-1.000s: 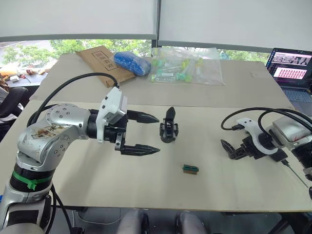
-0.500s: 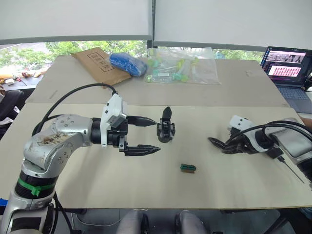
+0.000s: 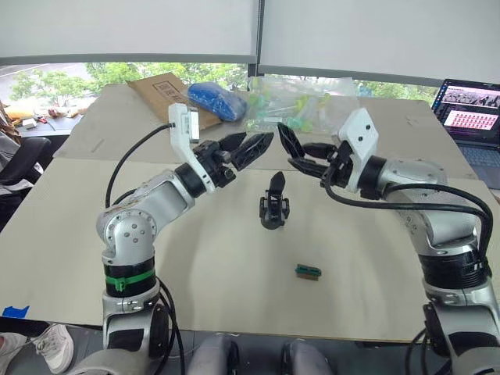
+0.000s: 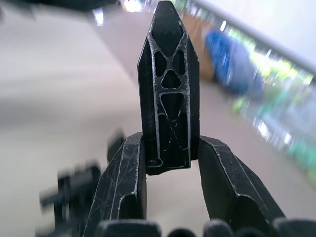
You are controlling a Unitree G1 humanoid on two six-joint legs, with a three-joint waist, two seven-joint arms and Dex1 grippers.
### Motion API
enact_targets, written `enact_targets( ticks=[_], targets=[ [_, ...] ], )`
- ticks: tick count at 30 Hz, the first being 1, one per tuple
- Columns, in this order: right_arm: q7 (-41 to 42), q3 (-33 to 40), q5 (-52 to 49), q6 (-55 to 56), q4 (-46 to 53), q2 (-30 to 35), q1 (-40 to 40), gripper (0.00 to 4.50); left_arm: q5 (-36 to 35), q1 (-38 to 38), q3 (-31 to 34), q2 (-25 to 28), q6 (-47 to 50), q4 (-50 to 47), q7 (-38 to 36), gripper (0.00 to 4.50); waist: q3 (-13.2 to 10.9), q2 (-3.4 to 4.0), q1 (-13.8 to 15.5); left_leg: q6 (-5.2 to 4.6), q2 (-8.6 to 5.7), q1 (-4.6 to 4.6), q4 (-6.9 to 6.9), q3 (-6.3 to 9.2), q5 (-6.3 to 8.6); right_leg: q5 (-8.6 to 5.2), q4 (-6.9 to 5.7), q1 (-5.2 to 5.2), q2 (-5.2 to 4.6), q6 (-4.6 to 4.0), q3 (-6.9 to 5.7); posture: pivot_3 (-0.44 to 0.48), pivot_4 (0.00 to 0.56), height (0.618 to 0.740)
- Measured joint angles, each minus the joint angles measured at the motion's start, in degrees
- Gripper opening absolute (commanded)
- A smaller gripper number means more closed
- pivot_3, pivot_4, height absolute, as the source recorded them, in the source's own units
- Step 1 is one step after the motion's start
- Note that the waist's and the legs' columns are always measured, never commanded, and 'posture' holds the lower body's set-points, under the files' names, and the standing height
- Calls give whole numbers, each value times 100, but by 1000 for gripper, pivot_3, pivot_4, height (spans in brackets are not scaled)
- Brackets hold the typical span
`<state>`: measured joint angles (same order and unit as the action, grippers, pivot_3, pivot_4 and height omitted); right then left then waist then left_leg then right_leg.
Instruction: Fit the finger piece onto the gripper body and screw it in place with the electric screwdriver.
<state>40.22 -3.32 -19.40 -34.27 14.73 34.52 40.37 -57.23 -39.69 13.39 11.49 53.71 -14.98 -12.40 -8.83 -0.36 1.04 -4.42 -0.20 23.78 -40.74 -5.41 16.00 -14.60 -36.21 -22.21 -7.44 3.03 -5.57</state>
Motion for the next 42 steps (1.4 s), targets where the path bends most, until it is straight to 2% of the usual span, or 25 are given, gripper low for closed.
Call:
enact_targets(
  ticks=[1, 2, 5, 17, 18, 19, 21, 23, 29, 31, 35, 36, 37, 40, 42],
  targets=[
    [-42, -16, 11, -4, 109, -44, -20, 1114, -28, -33, 10, -39, -8, 29, 59, 4500, 0, 0, -8, 0, -1, 0, 1, 0, 0, 0, 0, 0, 1, 0, 0, 0, 150, 740],
    [-68, -46, 22, -4, 205, -79, -43, 1114, -56, -50, 14, -83, -30, 34, 77, 3949, 0, 0, -19, 0, -2, 0, 1, -2, 0, 0, 0, -1, 1, 0, 0, 0, 150, 740],
    [-128, -84, 68, -4, 296, -161, -65, 1114, -165, -51, -8, -126, -41, 31, 55, 2888, 0, 0, -43, 1, -2, -1, 1, -4, 0, 0, -1, -2, 4, 0, 0, 0, 150, 740],
    [-156, -251, 212, -1, 452, -219, -125, 1114, -372, -52, -116, -96, -105, 9, -19, 2828, 0, 0, -46, 2, -2, -2, 2, -5, -1, 0, 0, -2, 5, 0, 1, 0, 150, 740],
    [-160, -251, 232, -1, 454, -223, -137, 1114, -373, -57, -110, -127, -136, 9, 6, 2300, 0, 0, -46, 2, -2, -2, 2, -5, -1, 0, 1, -2, 5, 0, 1, 0, 150, 740],
    [-165, -251, 235, -1, 458, -232, -141, 1114, -378, -71, -101, -177, -182, 12, 29, 2035, 0, 0, -45, 2, -2, -2, 2, -5, -1, 0, 1, -2, 5, 0, 1, 0, 150, 740],
    [-180, -251, 237, -1, 498, -267, -141, 1114, -391, -113, -100, -215, -261, 13, 43, 1139, 0, 0, -47, 2, -2, -2, 2, -5, -1, 0, 1, -2, 5, 0, 1, 0, 150, 740],
    [-193, -250, 239, -1, 555, -275, -142, 1114, -399, -125, -101, -205, -264, 13, 42, 91, 0, 0, -49, 2, -2, -3, 3, -5, -1, 0, 0, -2, 6, 0, 1, 0, 150, 740],
    [-341, -247, 353, 55, 696, -275, -292, 1115, -372, -124, -137, -199, -285, 62, 68, 0, 0, 0, -36, 2, -4, -3, 2, -5, -1, 0, 2, -1, 6, 0, 1, 0, 150, 740],
    [-341, -223, 334, 57, 729, -270, -366, 2148, -353, -144, -194, -164, -291, 139, -4, 0, 0, 0, -42, 2, -4, -3, 3, -6, -1, 0, 1, -2, 6, 0, 1, 0, 150, 740],
    [-145, 91, 0, 29, 984, -159, -357, 3568, -202, -283, -497, 259, -249, 266, -623, 0, 0, 0, -47, 2, -4, -3, 4, -9, -1, 0, 3, -4, 9, 0, 1, 0, 150, 740],
    [3, 225, -257, -103, 1040, -75, -350, 3870, -122, -359, -645, 481, -245, 324, -949, 0, 0, 0, -45, 2, -4, -3, 5, -9, -1, 0, 4, -3, 9, 0, 0, 0, 150, 740],
    [109, 317, -485, -249, 1070, -10, -335, 3870, -78, -389, -722, 636, -244, 357, -1171, 0, 0, 1, -48, 2, -4, -4, 5, -10, -1, 0, 4, -3, 10, 0, 1, 0, 150, 740],
    [612, 1125, -2456, -1951, 609, 306, 108, 3870, 185, -510, -1164, 1487, -245, 644, -2634, 0, -1, 3, -74, 2, 1, -6, 5, -18, -2, 0, 2, -2, 14, -2, 1, 0, 150, 740],
    [945, 1300, -3080, -2554, 287, 550, 429, 3870, 315, -569, -1389, 1808, -243, 857, -3428, 0, -1, 3, -76, 2, 2, -6, 10, -19, -2, 0, 6, -4, 15, -2, 3, 0, 150, 740]
  ],
)
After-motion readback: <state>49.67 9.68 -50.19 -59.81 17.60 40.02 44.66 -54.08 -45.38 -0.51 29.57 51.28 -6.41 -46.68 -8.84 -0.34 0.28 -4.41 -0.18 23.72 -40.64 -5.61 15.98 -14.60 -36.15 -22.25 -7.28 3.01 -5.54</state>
